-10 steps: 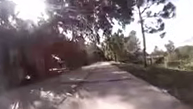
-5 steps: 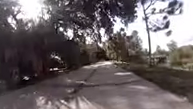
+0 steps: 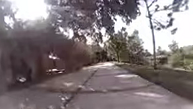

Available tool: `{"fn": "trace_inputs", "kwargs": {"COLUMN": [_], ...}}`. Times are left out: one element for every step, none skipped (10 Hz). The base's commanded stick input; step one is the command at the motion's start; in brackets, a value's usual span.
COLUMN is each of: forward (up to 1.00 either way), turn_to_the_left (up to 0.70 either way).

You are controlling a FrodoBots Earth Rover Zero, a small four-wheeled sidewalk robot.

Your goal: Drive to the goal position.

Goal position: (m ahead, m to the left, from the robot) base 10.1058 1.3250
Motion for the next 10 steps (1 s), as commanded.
{"fn": "trace_inputs", "kwargs": {"forward": [1.0, 1.0, 1.0, 1.0, 1.0, 1.0, 1.0, 1.0, 1.0, 1.0], "turn_to_the_left": [-0.03, 0.0, 0.0, 0.0, 0.0, 0.0, 0.0, 0.0, 0.0, 0.0]}}
